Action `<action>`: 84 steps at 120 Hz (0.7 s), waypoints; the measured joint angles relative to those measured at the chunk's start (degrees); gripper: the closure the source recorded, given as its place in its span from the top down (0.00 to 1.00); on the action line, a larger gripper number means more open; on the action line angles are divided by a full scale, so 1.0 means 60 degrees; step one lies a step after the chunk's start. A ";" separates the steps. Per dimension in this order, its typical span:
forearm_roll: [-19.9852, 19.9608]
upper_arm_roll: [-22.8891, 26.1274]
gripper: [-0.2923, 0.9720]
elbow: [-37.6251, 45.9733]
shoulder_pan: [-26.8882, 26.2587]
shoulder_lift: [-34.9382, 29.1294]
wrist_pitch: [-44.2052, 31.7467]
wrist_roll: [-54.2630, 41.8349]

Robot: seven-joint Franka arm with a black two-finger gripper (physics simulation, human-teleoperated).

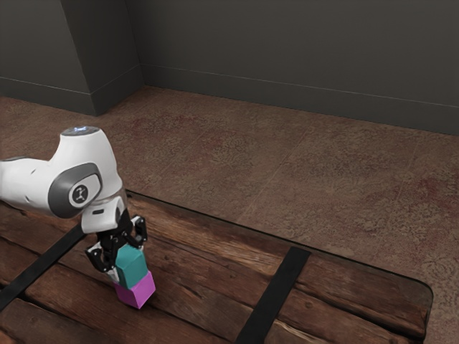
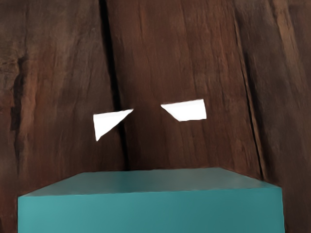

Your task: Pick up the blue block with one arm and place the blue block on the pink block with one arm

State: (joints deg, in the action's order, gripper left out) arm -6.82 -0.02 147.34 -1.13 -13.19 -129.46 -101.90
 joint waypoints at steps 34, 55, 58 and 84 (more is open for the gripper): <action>-0.0018 -0.0013 0.71 -0.0002 0.0099 -0.0018 0.0129 -0.0029; -0.0248 -0.0021 0.74 -0.0353 0.0103 -0.0487 0.0848 -0.0037; -0.0321 -0.0019 0.75 -0.0480 0.0105 -0.0553 0.1065 -0.0033; 0.0093 -0.0031 0.76 -0.3077 0.0133 -0.0064 0.3015 0.0342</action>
State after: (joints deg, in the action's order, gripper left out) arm -6.26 -0.21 128.88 -0.33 -13.58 -111.37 -99.85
